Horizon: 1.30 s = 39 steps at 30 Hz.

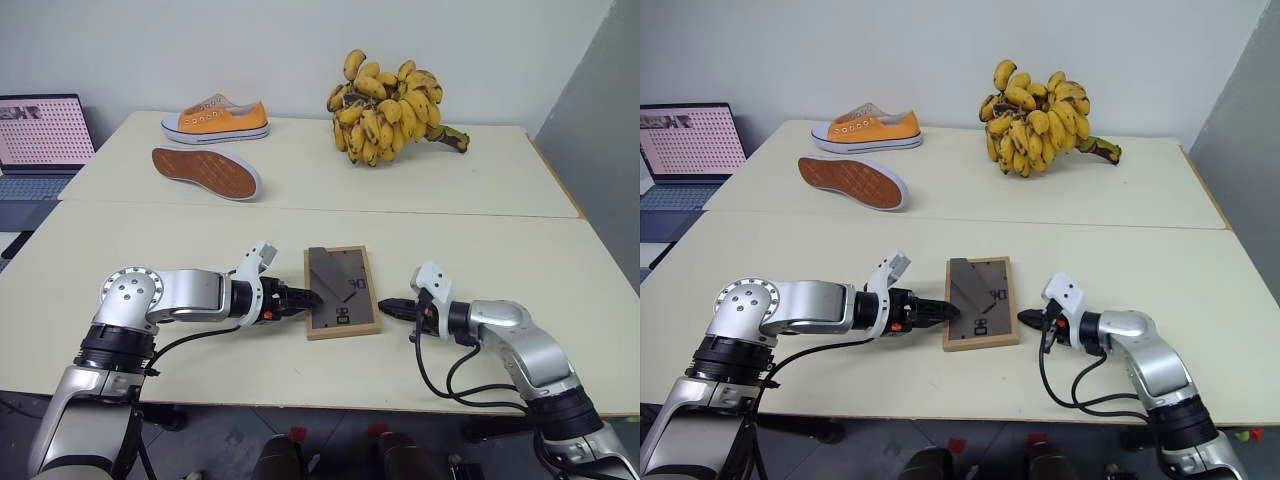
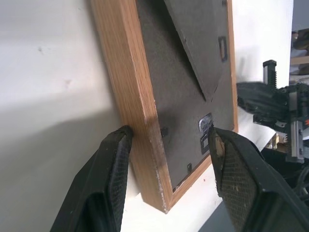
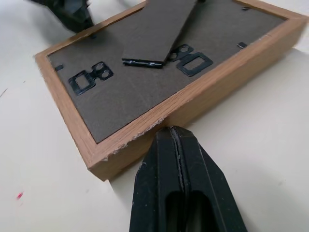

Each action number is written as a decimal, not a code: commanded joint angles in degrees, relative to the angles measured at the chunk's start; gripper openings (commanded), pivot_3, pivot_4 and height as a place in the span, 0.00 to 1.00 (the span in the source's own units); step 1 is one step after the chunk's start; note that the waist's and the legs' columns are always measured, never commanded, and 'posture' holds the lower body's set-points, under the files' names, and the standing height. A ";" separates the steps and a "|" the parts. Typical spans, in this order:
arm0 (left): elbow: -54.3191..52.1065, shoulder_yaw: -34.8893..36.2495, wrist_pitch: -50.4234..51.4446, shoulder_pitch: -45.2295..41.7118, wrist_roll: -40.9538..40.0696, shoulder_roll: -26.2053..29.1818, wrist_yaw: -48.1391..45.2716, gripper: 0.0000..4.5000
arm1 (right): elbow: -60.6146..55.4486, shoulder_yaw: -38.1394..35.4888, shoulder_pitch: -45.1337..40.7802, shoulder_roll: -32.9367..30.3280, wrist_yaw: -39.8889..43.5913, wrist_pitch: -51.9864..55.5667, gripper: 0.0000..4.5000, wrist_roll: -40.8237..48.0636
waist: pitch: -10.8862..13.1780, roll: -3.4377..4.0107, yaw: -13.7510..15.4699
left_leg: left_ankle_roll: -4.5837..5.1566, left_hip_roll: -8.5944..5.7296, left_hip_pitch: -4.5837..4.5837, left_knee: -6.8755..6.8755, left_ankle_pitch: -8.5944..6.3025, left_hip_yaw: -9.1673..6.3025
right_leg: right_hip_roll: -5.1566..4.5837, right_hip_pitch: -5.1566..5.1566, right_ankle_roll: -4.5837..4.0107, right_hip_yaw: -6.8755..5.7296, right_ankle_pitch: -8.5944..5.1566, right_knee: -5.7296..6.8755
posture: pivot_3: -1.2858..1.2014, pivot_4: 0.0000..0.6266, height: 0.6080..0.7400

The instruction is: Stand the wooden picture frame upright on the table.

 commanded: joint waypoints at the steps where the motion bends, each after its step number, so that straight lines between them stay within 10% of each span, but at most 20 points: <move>1: -1.40 0.10 0.21 -1.31 -1.72 -1.49 -1.34 0.59 | -1.71 2.20 -1.97 2.79 0.32 -0.78 0.00 1.42 | 0.00 0.00 0.00 | 0.00 0.00 -0.01 -0.01 0.00 0.00 | 0.00 -0.01 0.00 0.01 0.00 0.00 | 0.52 0.24 1.00; 19: -0.10 -0.58 1.86 -1.21 -1.54 2.51 -0.89 0.59 | 0.83 -0.62 -2.61 -6.83 6.93 -3.90 0.00 0.38 | 0.00 0.00 0.27 | 0.00 -0.01 -0.12 -0.04 0.00 0.01 | -0.01 -0.07 0.00 0.00 0.00 -0.09 | 0.52 0.24 1.00; 39: 8.25 1.42 5.62 -6.19 12.71 -4.66 -6.17 0.59 | -2.18 0.33 -4.42 0.76 1.21 0.60 0.00 1.73 | 0.00 0.00 0.39 | -0.02 -0.01 -0.23 -0.03 0.01 -0.02 | -0.01 -0.13 0.00 -0.06 0.00 -0.09 | 0.52 0.24 1.00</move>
